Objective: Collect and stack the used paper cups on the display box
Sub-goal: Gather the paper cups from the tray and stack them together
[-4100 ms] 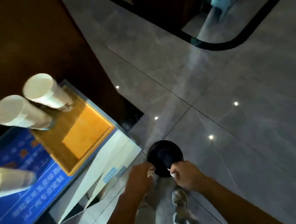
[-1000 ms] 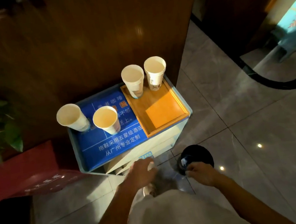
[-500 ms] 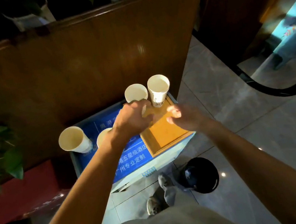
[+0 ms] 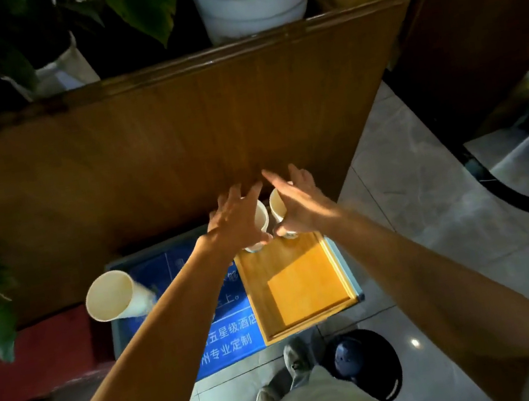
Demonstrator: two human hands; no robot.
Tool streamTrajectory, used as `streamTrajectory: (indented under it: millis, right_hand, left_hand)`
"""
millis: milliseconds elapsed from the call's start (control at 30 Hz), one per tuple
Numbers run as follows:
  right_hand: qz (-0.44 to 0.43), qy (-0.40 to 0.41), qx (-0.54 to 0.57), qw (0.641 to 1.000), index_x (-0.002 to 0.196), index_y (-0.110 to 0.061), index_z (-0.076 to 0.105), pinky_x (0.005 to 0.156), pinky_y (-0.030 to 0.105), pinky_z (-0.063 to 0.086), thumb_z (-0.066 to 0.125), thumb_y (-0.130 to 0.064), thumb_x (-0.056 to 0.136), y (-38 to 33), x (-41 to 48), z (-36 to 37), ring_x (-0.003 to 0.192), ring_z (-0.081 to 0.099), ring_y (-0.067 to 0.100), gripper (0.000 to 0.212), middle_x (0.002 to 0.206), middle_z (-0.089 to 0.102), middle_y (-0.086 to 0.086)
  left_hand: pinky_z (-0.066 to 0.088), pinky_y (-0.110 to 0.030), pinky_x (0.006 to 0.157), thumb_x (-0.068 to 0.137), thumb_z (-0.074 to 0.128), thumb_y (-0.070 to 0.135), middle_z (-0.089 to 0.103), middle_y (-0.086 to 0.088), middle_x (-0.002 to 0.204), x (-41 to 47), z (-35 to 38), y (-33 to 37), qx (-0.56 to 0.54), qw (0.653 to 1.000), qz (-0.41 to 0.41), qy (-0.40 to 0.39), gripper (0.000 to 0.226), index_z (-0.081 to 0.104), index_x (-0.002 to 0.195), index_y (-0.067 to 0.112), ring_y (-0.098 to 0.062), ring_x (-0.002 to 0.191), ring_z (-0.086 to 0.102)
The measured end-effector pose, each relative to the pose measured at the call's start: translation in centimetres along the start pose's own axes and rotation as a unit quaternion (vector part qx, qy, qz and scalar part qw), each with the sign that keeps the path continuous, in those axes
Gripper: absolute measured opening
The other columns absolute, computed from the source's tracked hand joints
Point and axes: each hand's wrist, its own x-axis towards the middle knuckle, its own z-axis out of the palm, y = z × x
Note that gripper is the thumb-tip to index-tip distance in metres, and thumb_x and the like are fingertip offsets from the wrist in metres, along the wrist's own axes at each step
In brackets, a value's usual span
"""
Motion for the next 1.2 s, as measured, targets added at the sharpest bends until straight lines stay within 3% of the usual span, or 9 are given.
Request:
streamTrajectory:
  millis: [167,267,400,500,633,767,900,1067,1200]
  right_hand:
    - [-0.022,0.020,-0.117,0.993,0.139,-0.032,0.023,0.098,0.057,0.033,0.084,-0.040,0.053,0.3,2.3,0.6,0.123,0.035,0.045,0.106,0.138,0.035,0.021]
    - [-0.019,0.004,-0.142,0.990,0.128,-0.029,0.042,0.091,0.053,0.035,0.082,-0.046,0.052,1.0,2.9,0.8,0.114,0.043,0.040,0.087,0.129,0.046,0.015]
    - [-0.008,-0.054,-0.112,0.992,0.131,-0.033,0.033,0.090,0.057,0.040,0.081,-0.054,0.053,1.5,3.3,1.1,0.118,0.039,0.040,0.094,0.132,0.040,0.011]
    - [-0.005,-0.091,-0.115,0.989,0.127,-0.038,0.019,0.088,0.058,0.043,0.083,-0.045,0.050,1.5,3.1,1.0,0.119,0.031,0.042,0.101,0.133,0.028,0.008]
    - [0.025,-0.062,-0.080,0.995,0.125,-0.041,0.024,0.079,0.048,0.048,0.080,-0.019,0.052,1.1,1.8,0.6,0.113,0.035,0.035,0.095,0.128,0.030,0.005]
    - [0.076,-0.043,-0.037,0.995,0.120,-0.036,0.030,0.082,0.049,0.053,0.080,-0.016,0.059,-0.7,0.1,-0.3,0.109,0.047,0.035,0.081,0.122,0.042,0.009]
    - [0.099,-0.010,-0.003,0.995,0.113,-0.036,0.033,0.080,0.048,0.054,0.075,-0.034,0.059,-2.4,-2.1,-1.0,0.099,0.054,0.036,0.068,0.115,0.045,0.010]
    - [0.100,0.072,0.003,0.992,0.113,-0.036,0.039,0.081,0.042,0.049,0.063,-0.078,0.047,-6.0,-4.4,-0.6,0.107,0.056,0.036,0.083,0.118,0.056,0.009]
    - [0.103,0.128,0.042,0.986,0.121,-0.038,0.031,0.081,0.046,0.050,0.078,-0.068,0.050,-9.2,-6.2,-0.2,0.116,0.052,0.035,0.090,0.128,0.054,0.009]
  left_hand:
    - [0.046,-0.053,0.102,0.064,0.086,0.036,0.033,-0.011,0.145,1.5,1.4,-0.6,-0.012,0.999,-0.022,-0.023,0.102,0.025,0.145,0.031,-0.037,0.130,0.037]
    - [0.048,-0.049,0.099,0.061,0.087,0.038,0.032,-0.009,0.143,2.3,2.4,-1.3,-0.015,0.999,-0.028,-0.019,0.098,0.031,0.141,0.032,-0.037,0.128,0.036]
    - [0.047,-0.048,0.101,0.059,0.085,0.045,0.036,-0.005,0.139,3.2,3.6,-1.5,0.035,0.999,-0.007,-0.019,0.095,0.027,0.134,0.036,-0.033,0.127,0.037]
    - [0.049,-0.048,0.097,0.059,0.083,0.041,0.040,-0.004,0.134,3.5,3.7,-1.5,0.040,0.999,-0.003,-0.015,0.091,0.027,0.131,0.036,-0.033,0.124,0.040]
    - [0.052,-0.047,0.090,0.058,0.083,0.034,0.038,-0.008,0.126,2.7,3.2,-1.9,0.007,1.000,-0.003,-0.005,0.082,0.032,0.122,0.037,-0.035,0.113,0.043]
    - [0.048,-0.040,0.080,0.058,0.084,0.031,0.037,-0.008,0.124,0.7,1.4,-3.4,-0.087,0.996,-0.009,0.025,0.083,0.033,0.122,0.042,-0.036,0.109,0.044]
    - [0.040,-0.035,0.083,0.060,0.083,0.033,0.040,-0.010,0.122,-2.4,-1.4,-5.1,-0.106,0.993,0.007,0.053,0.075,0.039,0.120,0.041,-0.036,0.110,0.046]
    - [0.049,-0.040,0.087,0.058,0.085,0.037,0.042,-0.007,0.121,-7.6,-4.8,-8.3,-0.139,0.986,0.041,0.085,0.070,0.042,0.113,0.042,-0.033,0.111,0.049]
    - [0.045,-0.032,0.082,0.058,0.084,0.044,0.041,-0.002,0.122,-11.9,-7.1,-11.2,-0.156,0.980,0.054,0.111,0.069,0.041,0.111,0.047,-0.026,0.112,0.047]
